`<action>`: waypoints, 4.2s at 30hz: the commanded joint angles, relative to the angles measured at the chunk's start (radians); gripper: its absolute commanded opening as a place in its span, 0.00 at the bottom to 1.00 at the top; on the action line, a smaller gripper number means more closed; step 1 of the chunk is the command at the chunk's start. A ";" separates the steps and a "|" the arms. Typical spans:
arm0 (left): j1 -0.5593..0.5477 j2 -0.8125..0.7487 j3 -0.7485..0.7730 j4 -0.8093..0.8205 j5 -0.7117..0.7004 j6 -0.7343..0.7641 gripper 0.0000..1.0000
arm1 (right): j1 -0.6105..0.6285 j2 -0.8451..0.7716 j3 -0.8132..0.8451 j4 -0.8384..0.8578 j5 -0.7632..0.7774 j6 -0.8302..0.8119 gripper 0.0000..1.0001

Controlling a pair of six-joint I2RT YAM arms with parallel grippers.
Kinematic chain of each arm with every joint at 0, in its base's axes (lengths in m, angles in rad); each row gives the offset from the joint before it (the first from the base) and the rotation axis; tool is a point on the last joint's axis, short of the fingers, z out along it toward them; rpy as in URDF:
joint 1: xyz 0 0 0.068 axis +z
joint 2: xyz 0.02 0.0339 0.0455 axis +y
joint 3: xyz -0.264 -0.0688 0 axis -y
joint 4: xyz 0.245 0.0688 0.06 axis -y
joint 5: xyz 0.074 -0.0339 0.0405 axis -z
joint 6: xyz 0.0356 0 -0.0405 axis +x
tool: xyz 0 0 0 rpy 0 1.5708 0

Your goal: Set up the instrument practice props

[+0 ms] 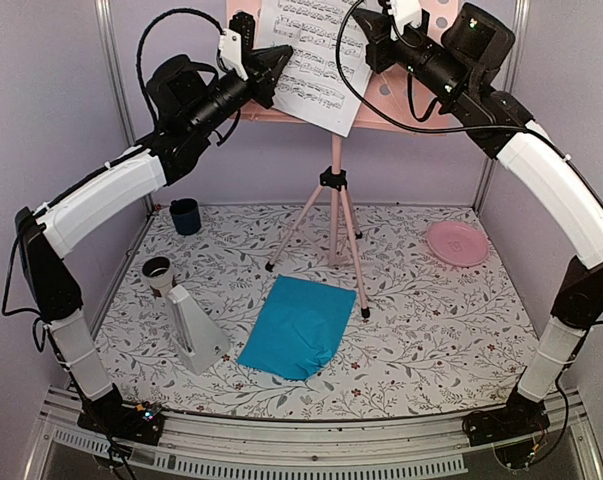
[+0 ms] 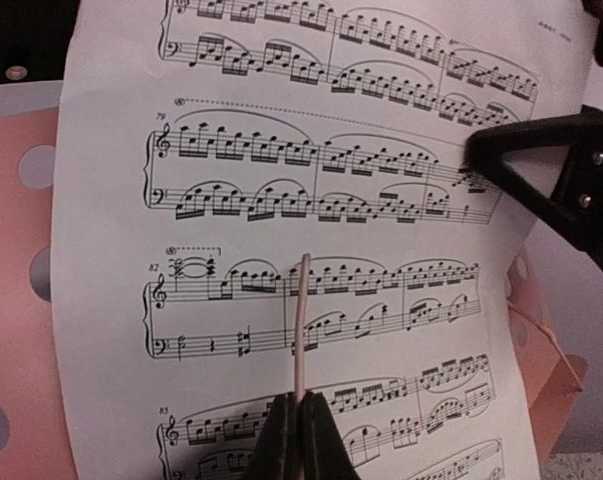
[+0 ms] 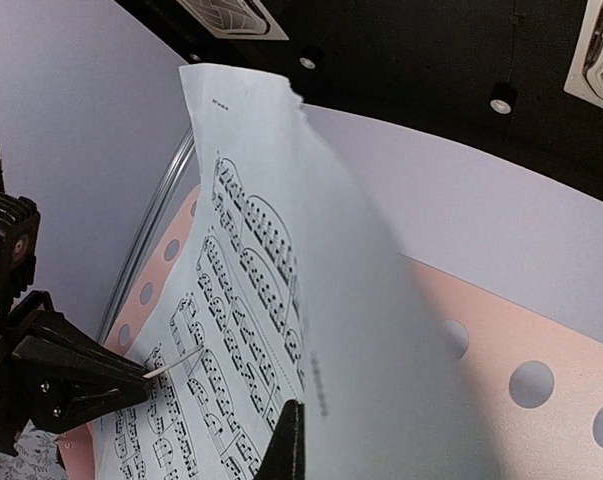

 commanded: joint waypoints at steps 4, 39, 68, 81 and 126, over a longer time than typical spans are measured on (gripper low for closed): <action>-0.006 -0.042 -0.022 0.030 0.049 -0.008 0.00 | 0.007 0.053 0.038 0.118 -0.143 -0.159 0.00; -0.012 -0.052 -0.038 0.022 0.050 -0.005 0.07 | 0.002 0.126 0.089 0.147 -0.366 -0.430 0.00; 0.280 -0.299 -0.317 -0.112 0.180 -0.354 0.44 | -0.033 0.086 0.003 0.351 -0.224 -0.187 0.48; 0.332 -0.199 -0.273 -0.090 0.274 -0.420 0.49 | -0.048 0.122 0.003 0.404 -0.205 -0.149 0.35; 0.272 -0.144 -0.200 -0.077 0.210 -0.422 0.50 | -0.059 0.126 -0.006 0.405 -0.216 -0.135 0.31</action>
